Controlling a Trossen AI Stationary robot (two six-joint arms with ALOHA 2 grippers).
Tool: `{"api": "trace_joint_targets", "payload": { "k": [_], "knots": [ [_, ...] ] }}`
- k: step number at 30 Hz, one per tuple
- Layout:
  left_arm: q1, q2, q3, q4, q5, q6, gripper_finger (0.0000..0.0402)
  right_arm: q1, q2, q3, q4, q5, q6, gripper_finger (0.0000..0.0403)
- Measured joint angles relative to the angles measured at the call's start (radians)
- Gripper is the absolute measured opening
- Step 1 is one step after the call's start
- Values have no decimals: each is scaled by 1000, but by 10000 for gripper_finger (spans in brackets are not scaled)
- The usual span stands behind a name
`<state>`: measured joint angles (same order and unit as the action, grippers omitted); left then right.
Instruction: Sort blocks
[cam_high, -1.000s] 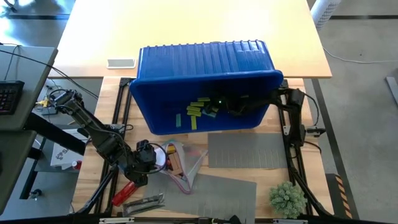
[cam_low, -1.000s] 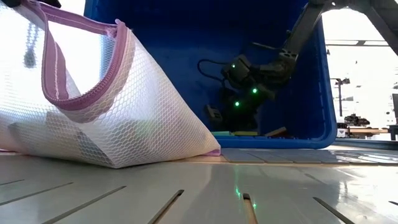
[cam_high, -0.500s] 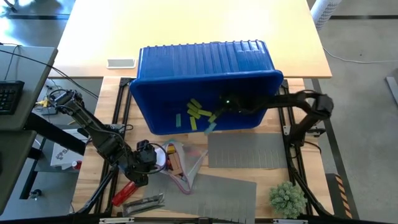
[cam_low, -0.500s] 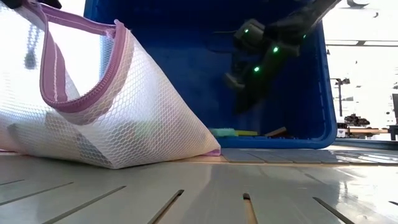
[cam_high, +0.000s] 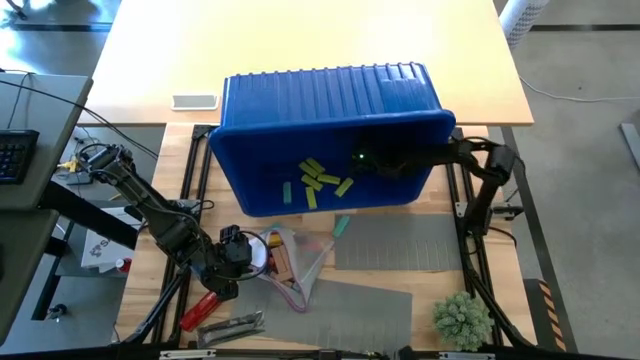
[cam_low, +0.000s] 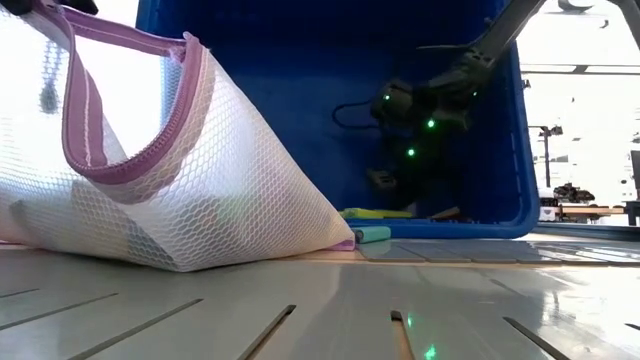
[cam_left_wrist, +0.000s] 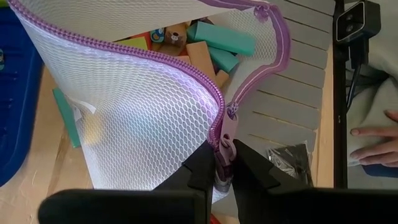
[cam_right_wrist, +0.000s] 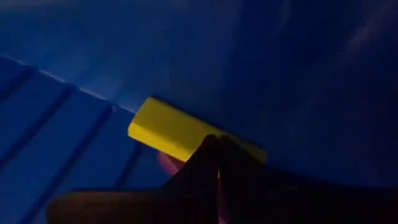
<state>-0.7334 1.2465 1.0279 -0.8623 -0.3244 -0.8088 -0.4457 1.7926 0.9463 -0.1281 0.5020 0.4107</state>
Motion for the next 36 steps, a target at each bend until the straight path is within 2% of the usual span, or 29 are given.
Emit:
{"api": "trace_joint_targets", "payload": {
  "k": [5, 11, 14, 16, 19, 29, 32, 36],
  "knots": [
    [0, 0, 0, 0, 0, 0, 24, -2, 66, 8, 53, -6, 11, 0],
    [0, 0, 0, 0, 0, 0, 24, 75, -36, -6, -73, -165, 18, 0],
    [0, 0, 0, 0, 0, 0, 24, 102, -109, 3, -100, -115, 14, 0],
    [0, 0, 0, -1, 0, 0, 24, 109, -125, -4, -156, -45, 9, 0],
    [0, 0, 0, -1, 0, 0, 24, 88, -138, 1, -146, 30, 8, 0],
    [0, 0, 0, 0, 0, 0, 24, 12, 22, 2, -129, 41, 17, 0],
    [0, 0, 0, 0, 0, 0, 24, 24, 24, 4, -124, -18, 31, 0],
    [0, 3, 0, 0, 0, 0, 24, 85, -47, -1, -153, -112, 30, 0]
  ]
}}
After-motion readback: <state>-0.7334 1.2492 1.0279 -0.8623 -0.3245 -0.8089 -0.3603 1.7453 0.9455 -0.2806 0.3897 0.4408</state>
